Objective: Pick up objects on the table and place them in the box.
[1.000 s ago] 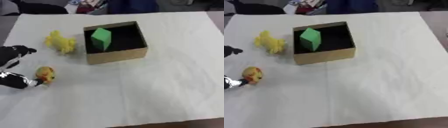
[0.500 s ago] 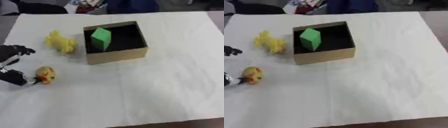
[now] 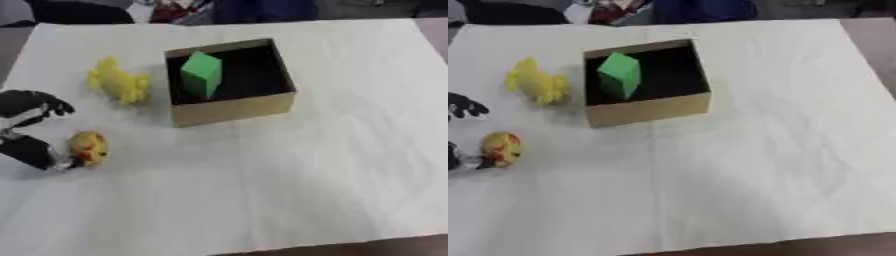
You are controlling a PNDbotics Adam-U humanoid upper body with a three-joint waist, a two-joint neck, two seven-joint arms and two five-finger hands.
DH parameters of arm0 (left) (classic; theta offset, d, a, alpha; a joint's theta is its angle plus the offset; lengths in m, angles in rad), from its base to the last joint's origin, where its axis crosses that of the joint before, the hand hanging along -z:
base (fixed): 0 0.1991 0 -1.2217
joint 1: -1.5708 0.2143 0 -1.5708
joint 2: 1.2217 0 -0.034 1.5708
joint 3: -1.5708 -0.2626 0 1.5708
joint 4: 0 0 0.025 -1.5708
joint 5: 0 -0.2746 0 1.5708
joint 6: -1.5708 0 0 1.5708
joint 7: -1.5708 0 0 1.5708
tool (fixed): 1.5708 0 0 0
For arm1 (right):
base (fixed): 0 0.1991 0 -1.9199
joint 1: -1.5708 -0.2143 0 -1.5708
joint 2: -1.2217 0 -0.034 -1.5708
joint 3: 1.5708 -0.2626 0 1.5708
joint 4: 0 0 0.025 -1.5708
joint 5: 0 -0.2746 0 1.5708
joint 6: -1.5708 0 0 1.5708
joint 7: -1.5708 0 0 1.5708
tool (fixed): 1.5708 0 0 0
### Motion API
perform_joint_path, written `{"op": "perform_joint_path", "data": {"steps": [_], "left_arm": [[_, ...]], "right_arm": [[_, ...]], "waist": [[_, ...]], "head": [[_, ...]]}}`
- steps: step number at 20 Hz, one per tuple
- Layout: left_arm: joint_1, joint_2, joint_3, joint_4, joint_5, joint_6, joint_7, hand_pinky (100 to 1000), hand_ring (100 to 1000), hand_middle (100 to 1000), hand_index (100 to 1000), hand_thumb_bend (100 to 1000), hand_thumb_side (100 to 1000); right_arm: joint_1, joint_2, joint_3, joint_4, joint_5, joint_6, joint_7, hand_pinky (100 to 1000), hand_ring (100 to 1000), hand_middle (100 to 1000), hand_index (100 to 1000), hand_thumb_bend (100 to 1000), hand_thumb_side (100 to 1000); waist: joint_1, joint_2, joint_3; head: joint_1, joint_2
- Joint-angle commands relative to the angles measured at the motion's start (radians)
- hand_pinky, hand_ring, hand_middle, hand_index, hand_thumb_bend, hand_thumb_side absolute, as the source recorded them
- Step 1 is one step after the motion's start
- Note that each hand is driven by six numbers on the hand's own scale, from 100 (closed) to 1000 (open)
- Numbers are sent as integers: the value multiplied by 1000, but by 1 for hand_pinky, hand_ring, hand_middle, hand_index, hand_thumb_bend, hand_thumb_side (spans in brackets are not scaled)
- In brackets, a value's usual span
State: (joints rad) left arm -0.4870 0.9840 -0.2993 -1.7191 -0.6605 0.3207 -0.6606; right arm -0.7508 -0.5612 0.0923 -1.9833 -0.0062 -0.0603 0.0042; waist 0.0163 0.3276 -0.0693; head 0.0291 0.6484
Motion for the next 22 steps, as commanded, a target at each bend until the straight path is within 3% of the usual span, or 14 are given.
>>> {"op": "perform_joint_path", "data": {"steps": [1, 8, 13, 22], "left_arm": [[-20, 18, 30, -12, 0, 1, -47, 703, 823, 802, 907, 576, 504], [-29, 8, 47, -36, -12, 10, -122, 665, 794, 760, 853, 555, 493], [-31, 2, 43, -46, 4, 12, -113, 631, 751, 675, 791, 556, 472], [-38, -17, 24, -23, 51, 8, -104, 609, 737, 663, 791, 544, 457]], "right_arm": [[-9, -11, -14, -17, 2, 6, 0, 897, 802, 672, 883, 100, 1000], [-8, -9, -17, -17, 2, 11, -2, 899, 802, 670, 885, 100, 1000], [-5, -4, -20, -17, 2, 15, -2, 900, 802, 667, 887, 100, 1000], [0, 3, -26, -17, 3, 19, -4, 902, 802, 664, 887, 100, 1000]], "waist": [[3, -15, 0], [2, -11, -3], [4, -11, -3], [5, -10, -9]], "head": [[2, -13], [2, -16], [2, -15], [6, -16]]}}
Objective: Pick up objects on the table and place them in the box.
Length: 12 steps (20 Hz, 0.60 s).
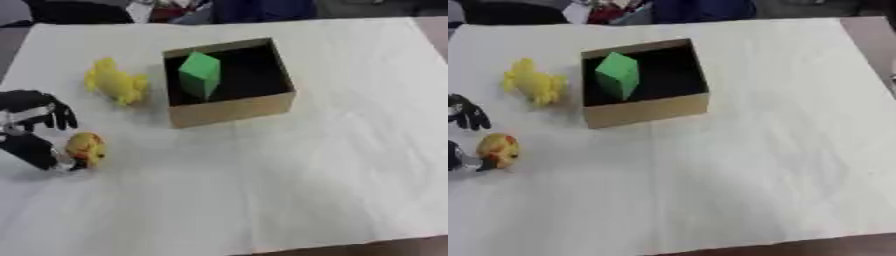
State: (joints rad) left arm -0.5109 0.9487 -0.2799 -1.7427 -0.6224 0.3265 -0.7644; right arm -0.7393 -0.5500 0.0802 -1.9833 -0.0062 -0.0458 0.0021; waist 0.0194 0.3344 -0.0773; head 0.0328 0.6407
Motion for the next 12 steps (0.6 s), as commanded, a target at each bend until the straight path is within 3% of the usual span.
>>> {"op": "perform_joint_path", "data": {"steps": [1, 8, 10, 12], "left_arm": [[-15, 16, 4, 4, 16, 3, 1, 605, 737, 665, 799, 542, 455], [-18, -4, 0, 42, 21, 7, 14, 587, 715, 629, 789, 464, 440], [-18, -8, -2, 55, 15, 9, 16, 570, 703, 616, 783, 394, 418], [-18, -11, -3, 65, 6, 11, 18, 558, 693, 605, 772, 263, 382]], "right_arm": [[-11, -7, -14, -17, 3, 5, -2, 903, 802, 664, 886, 100, 1000], [-9, -2, -17, -17, 1, 6, 1, 905, 803, 664, 888, 100, 1000], [-8, -2, -18, -17, 0, 6, 1, 905, 803, 664, 888, 100, 1000], [-7, -1, -19, -17, -1, 6, 0, 906, 803, 664, 888, 100, 1000]], "waist": [[2, -16, 0], [1, -13, 0], [2, -12, 0], [2, -12, 0]], "head": [[3, -8], [5, -10], [6, -10], [6, -10]]}}
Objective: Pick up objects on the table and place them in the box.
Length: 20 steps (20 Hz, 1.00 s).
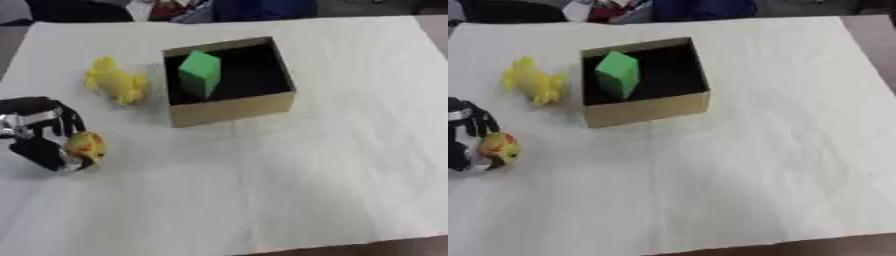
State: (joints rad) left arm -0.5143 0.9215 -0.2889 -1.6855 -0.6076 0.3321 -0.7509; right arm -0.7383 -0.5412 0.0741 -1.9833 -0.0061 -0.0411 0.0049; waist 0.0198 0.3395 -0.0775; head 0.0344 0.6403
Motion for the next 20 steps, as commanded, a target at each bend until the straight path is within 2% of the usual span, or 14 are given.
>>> {"op": "perform_joint_path", "data": {"steps": [1, 2, 3, 4, 7, 13, 20], "left_arm": [[-14, 15, 6, 13, -14, 6, 4, 554, 687, 599, 765, 209, 372], [-14, 14, 6, 18, -20, 7, 4, 554, 687, 599, 765, 209, 372], [-14, 13, 7, 24, -25, 9, 6, 536, 672, 583, 747, 124, 360], [-14, 11, 8, 29, -31, 11, 9, 521, 657, 569, 732, 100, 356], [-13, 12, 10, 30, -46, 13, 32, 478, 616, 531, 690, 100, 355], [-16, 18, 15, 2, -74, 17, 70, 425, 580, 518, 670, 100, 332], [-35, 31, 41, -37, -84, 24, 86, 373, 558, 511, 661, 100, 354]], "right_arm": [[-8, -10, -13, -17, -1, 2, -2, 906, 803, 664, 888, 100, 1000], [-8, -9, -12, -17, -1, 2, -2, 906, 803, 664, 888, 100, 1000], [-8, -9, -12, -17, -1, 2, -2, 906, 803, 663, 888, 100, 1000], [-7, -8, -13, -17, -1, 2, -1, 907, 803, 664, 889, 100, 1000], [-5, -7, -14, -17, -2, 3, -1, 907, 803, 663, 889, 100, 1000], [-2, -5, -14, -17, -2, 4, -2, 907, 803, 661, 889, 100, 1000], [1, -6, -17, -17, 0, 6, -9, 907, 803, 659, 889, 100, 1000]], "waist": [[2, -16, 1], [2, -16, 1], [3, -16, 2], [3, -16, 2], [3, -16, 3], [4, -18, 4], [5, -23, 10]], "head": [[4, -10], [5, -11], [5, -12], [5, -12], [4, -12], [4, -11], [-1, -4]]}}
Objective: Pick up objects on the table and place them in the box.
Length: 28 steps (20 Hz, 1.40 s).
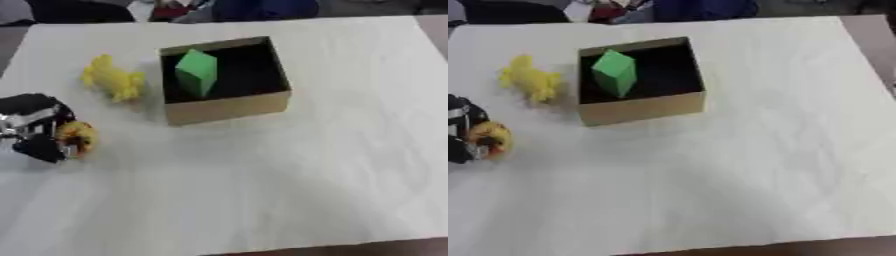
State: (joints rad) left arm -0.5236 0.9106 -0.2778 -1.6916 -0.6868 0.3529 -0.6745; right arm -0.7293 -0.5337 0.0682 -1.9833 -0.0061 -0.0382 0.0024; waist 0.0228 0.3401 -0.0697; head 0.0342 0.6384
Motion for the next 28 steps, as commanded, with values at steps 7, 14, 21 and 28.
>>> {"op": "perform_joint_path", "data": {"steps": [7, 14, 21, 28], "left_arm": [[-82, 55, 44, -98, -20, 7, 13, 370, 548, 500, 650, 100, 379], [-175, 25, 48, -144, -52, -7, 10, 376, 546, 506, 661, 100, 386], [-311, -61, 33, -129, -103, -10, 11, 355, 539, 509, 668, 100, 404], [-419, -171, 11, -72, -92, -50, 120, 329, 528, 518, 682, 100, 411]], "right_arm": [[-11, -14, -9, -17, 1, 3, -7, 907, 803, 657, 889, 100, 1000], [-14, -15, -8, -17, 1, 3, -8, 906, 803, 656, 888, 100, 1000], [-19, -12, -4, -17, 1, 6, -3, 908, 802, 655, 889, 100, 1000], [-29, 4, -2, -17, -2, 6, 1, 908, 801, 654, 890, 100, 1000]], "waist": [[5, -24, 7], [8, -20, 7], [13, -16, -9], [18, -11, -28]], "head": [[-10, 3], [-15, 2], [-8, -6], [14, -18]]}}
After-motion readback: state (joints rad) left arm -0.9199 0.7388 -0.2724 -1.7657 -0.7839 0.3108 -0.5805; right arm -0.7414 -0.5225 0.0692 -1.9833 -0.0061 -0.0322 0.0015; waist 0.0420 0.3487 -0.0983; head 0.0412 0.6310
